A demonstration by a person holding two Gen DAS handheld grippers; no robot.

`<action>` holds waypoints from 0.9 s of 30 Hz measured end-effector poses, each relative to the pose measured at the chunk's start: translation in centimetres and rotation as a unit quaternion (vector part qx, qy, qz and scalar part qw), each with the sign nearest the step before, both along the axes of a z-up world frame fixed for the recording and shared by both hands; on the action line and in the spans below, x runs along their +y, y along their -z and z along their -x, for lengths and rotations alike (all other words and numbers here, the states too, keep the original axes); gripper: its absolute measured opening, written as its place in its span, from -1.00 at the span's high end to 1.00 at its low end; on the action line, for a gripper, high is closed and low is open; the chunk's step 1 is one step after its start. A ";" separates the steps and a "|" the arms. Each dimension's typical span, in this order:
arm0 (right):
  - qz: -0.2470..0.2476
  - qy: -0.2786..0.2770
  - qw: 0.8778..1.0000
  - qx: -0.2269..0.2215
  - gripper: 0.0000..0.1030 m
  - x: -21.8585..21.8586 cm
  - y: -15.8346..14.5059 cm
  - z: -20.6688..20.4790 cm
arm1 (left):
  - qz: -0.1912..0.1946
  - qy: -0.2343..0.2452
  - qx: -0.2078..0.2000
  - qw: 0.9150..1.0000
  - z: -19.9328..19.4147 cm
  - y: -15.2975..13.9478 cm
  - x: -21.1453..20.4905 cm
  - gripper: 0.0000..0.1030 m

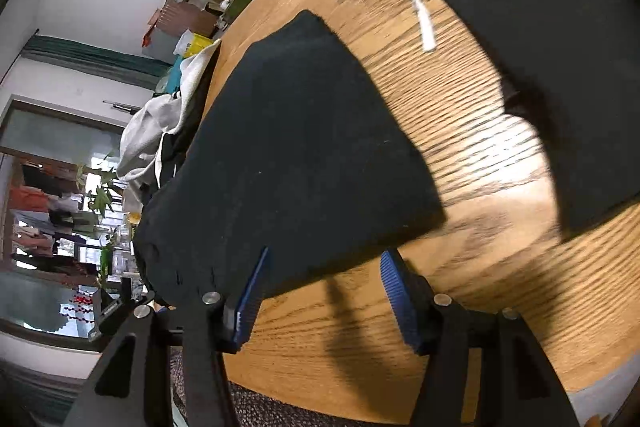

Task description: Fold clothes

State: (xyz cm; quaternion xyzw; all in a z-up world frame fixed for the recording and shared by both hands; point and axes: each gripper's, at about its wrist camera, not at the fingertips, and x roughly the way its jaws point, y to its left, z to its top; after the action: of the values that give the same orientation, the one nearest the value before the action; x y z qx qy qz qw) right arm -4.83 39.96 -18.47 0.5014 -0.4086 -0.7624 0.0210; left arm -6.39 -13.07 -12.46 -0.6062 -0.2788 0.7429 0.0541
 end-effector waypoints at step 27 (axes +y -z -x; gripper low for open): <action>0.033 0.069 0.997 -0.005 0.06 0.8 2.0 0.1 | -0.098 -0.072 -0.066 0.990 -0.8 0.8 -4.8 -0.01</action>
State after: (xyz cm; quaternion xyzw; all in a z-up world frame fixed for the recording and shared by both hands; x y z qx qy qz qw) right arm -4.91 40.80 -20.51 0.4753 -0.4669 -0.7455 -0.0171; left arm -5.56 -17.82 -13.23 -0.6238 -0.3964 0.6723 0.0409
